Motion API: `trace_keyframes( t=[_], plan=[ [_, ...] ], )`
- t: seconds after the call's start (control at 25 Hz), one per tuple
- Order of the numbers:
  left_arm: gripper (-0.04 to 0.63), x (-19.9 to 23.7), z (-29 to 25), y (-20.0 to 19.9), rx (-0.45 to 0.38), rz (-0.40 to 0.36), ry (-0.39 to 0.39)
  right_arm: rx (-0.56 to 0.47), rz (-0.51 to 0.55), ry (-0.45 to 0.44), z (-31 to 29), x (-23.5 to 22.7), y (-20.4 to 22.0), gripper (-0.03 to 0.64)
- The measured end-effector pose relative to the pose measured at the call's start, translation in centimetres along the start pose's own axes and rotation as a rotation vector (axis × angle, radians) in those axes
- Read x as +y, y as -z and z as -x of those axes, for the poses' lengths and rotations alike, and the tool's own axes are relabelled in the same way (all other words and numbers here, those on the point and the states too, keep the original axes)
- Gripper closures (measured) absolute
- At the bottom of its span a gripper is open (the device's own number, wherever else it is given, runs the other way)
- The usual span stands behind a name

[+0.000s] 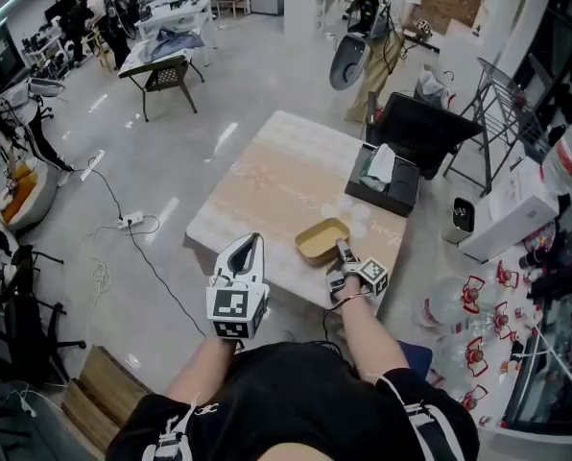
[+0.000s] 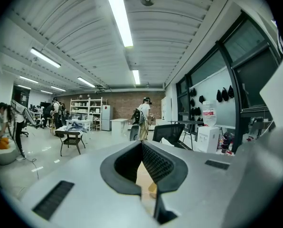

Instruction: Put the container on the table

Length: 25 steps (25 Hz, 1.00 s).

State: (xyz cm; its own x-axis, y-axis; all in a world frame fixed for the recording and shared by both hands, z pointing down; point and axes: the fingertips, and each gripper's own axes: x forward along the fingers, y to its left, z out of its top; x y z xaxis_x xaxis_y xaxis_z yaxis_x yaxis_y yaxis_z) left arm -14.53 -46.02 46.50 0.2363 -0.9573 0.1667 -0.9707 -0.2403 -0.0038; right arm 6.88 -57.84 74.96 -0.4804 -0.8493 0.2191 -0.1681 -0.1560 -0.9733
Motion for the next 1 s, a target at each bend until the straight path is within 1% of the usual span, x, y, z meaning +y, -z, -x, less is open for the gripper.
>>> trace_keyframes(
  t=[0.12,0.28,0.4,0.52,0.6,0.68,0.76,0.88,1.0],
  plan=[
    [0.581,-0.2,-0.2,0.0,-0.002,-0.001,0.012,0.008,0.024,0.011,0.1,-0.3,0.0,0.397],
    [0.582,-0.8,-0.5,0.1,0.001,-0.001,0.033,0.043,0.072,0.038,0.3,-0.5,0.2,0.394],
    [0.582,-1.4,-0.7,0.0,0.004,-0.002,0.056,0.058,0.111,0.071,0.7,-0.8,0.4,0.389],
    [0.581,-2.2,-1.0,0.0,0.002,-0.006,0.083,0.064,0.138,0.123,1.3,-1.7,0.3,0.391],
    [0.581,-2.9,-1.1,-0.1,0.0,-0.01,0.101,0.07,0.165,0.159,2.0,-2.3,0.1,0.457],
    [0.582,-3.6,-1.3,-0.2,0.0,-0.012,0.119,0.075,0.194,0.176,2.7,-2.4,-0.2,0.462],
    [0.581,-4.2,-1.4,-0.2,0.002,-0.012,0.136,0.095,0.265,0.188,3.4,-1.7,-0.3,0.486],
    [0.581,-5.0,-1.6,-0.3,0.002,-0.012,0.161,0.13,0.454,0.191,4.3,0.8,-0.6,0.496],
    [0.581,-5.6,-2.0,-0.3,0.001,-0.011,0.185,0.099,0.639,0.177,5.4,4.7,-1.5,0.532]
  ],
)
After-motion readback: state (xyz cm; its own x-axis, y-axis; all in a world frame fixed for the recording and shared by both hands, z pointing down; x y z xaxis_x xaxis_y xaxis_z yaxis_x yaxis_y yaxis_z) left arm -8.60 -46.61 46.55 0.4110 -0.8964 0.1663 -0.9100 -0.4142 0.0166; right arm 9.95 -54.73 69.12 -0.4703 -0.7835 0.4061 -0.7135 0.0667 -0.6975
